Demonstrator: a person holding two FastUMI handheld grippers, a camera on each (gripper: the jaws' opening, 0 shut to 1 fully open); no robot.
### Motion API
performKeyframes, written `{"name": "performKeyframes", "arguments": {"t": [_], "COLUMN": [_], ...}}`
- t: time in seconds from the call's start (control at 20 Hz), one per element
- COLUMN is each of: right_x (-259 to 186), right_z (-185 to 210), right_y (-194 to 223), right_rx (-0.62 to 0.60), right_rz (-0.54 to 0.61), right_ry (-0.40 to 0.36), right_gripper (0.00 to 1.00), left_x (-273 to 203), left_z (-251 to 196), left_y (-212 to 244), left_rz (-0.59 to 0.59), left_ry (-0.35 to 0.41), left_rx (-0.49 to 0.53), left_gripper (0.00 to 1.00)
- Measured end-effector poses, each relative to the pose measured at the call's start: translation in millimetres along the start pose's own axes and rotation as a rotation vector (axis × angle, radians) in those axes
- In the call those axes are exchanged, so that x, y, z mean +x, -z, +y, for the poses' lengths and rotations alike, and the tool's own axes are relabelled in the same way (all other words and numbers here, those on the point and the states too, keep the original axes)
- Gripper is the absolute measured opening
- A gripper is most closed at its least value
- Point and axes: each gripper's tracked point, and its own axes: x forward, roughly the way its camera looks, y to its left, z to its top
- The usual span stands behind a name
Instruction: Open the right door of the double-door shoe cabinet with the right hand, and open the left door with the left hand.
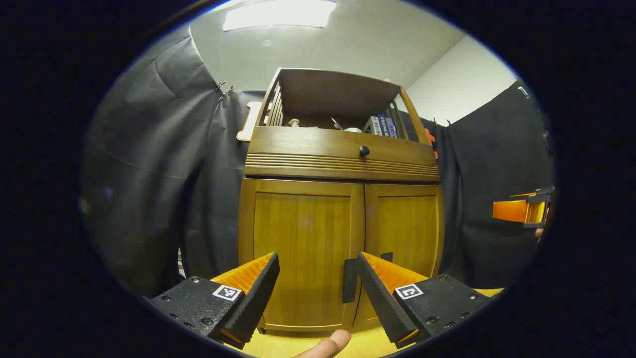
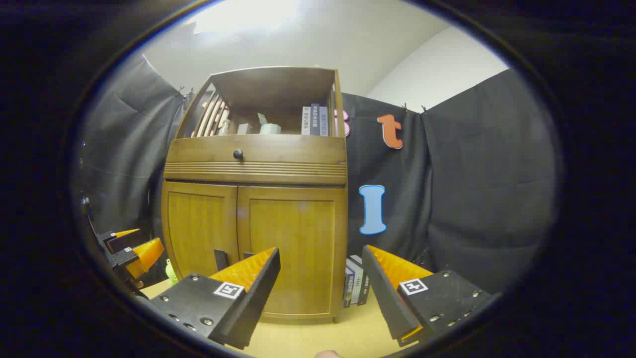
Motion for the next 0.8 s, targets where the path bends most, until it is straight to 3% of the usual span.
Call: {"name": "performKeyframes", "arguments": {"t": [0.1, 0.2, 0.25, 0.3, 0.35, 0.55, 0.6, 0.65, 0.8], "right_x": [6, 12, 15, 17, 19, 21, 22, 21, 25], "right_z": [10, 21, 24, 27, 30, 49, 51, 53, 61], "right_y": [7, 13, 15, 18, 20, 27, 30, 31, 38], "right_rx": [0.007, 0.012, 0.008, 0.002, -0.007, -0.027, -0.029, -0.031, -0.034], "right_rz": [0.011, 0.021, 0.023, 0.023, 0.025, 0.024, 0.023, 0.020, 0.025], "right_ry": [-0.005, -0.024, -0.029, -0.033, -0.035, -0.065, -0.066, -0.066, -0.071], "right_gripper": [0.94, 0.98, 0.94, 0.98, 0.94, 0.94, 0.98, 0.94, 0.98], "left_x": [3, 7, 11, 13, 15, 20, 20, 22, 21], "left_z": [3, 2, -1, 0, 3, 20, 24, 28, 28], "left_y": [9, 19, 20, 22, 21, 17, 15, 15, 11], "left_rz": [0.031, 0.061, 0.070, 0.076, 0.074, 0.057, 0.055, 0.052, 0.044], "left_ry": [0.007, 0.034, 0.048, 0.052, 0.051, -0.002, -0.011, -0.011, 0.004], "left_rx": [-0.008, -0.015, -0.015, -0.016, -0.018, -0.024, -0.021, -0.021, -0.042], "left_gripper": [0.94, 0.96, 0.96, 0.96, 0.96, 0.94, 0.96, 0.94, 0.95]}}
